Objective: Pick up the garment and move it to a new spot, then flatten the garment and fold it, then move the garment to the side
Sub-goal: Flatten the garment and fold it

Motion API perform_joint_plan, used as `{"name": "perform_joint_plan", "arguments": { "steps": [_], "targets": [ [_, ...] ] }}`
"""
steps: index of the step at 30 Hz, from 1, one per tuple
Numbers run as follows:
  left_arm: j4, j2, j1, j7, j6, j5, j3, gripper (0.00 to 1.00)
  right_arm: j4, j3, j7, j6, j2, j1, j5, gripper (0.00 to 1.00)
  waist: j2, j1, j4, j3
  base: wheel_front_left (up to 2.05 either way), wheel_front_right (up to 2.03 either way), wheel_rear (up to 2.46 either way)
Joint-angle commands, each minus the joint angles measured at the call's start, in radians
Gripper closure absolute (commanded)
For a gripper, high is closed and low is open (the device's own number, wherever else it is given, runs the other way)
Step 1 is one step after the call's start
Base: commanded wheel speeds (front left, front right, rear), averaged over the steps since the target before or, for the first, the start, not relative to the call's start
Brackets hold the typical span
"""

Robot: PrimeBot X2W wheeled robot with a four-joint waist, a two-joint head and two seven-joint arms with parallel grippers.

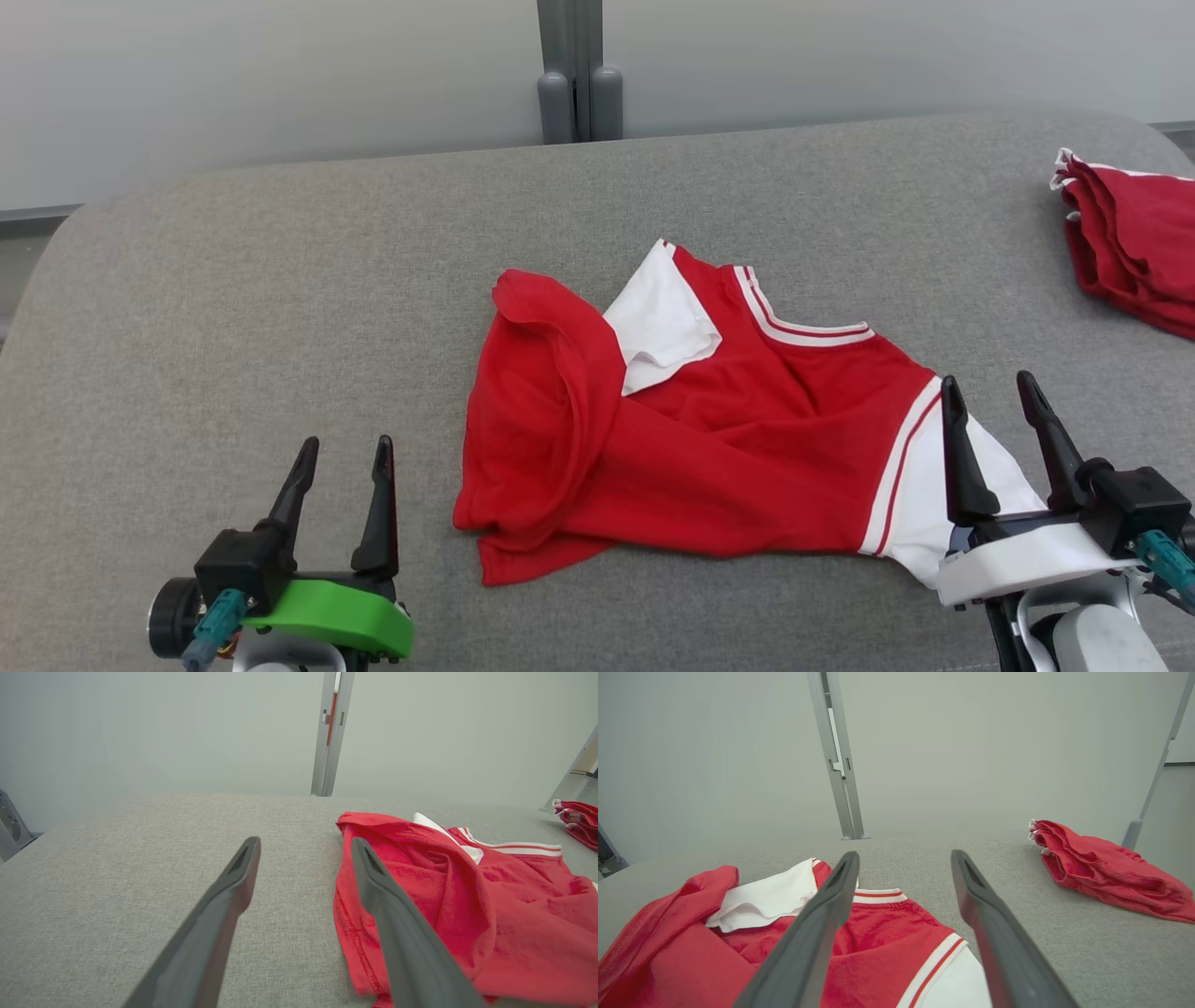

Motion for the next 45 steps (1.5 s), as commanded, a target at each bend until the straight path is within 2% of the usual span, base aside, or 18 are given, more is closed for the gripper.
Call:
{"name": "perform_joint_plan", "arguments": {
  "steps": [1, 13, 26, 45],
  "targets": [
    [-0.010, 0.002, 0.011, 0.000, 0.005, 0.005, 0.018, 0.00, -0.015, 0.012, -0.003, 0.000, 0.003, 0.018, 0.001, 0.00, -0.0001, 0.0000, 0.001, -0.008, 0.00, 0.00, 0.00],
    [-0.030, 0.009, 0.045, 0.000, 0.015, 0.025, 0.109, 0.00, -0.034, 0.091, -0.003, 0.000, 0.012, 0.055, 0.001, 0.00, -0.0001, 0.0000, 0.008, -0.072, 0.00, 0.00, 0.00],
    [0.026, 0.028, 0.056, 0.000, 0.009, 0.043, 0.081, 0.00, 0.013, 0.106, -0.003, 0.000, 0.008, 0.057, 0.005, 0.00, -0.0001, 0.0000, 0.018, -0.097, 0.00, 0.00, 0.00],
    [0.036, 0.033, 0.049, 0.000, 0.016, 0.028, 0.071, 0.00, 0.026, 0.106, -0.003, 0.000, 0.009, 0.058, 0.001, 0.00, -0.0001, 0.0000, 0.018, -0.093, 0.00, 0.00, 0.00]
  ]
}}
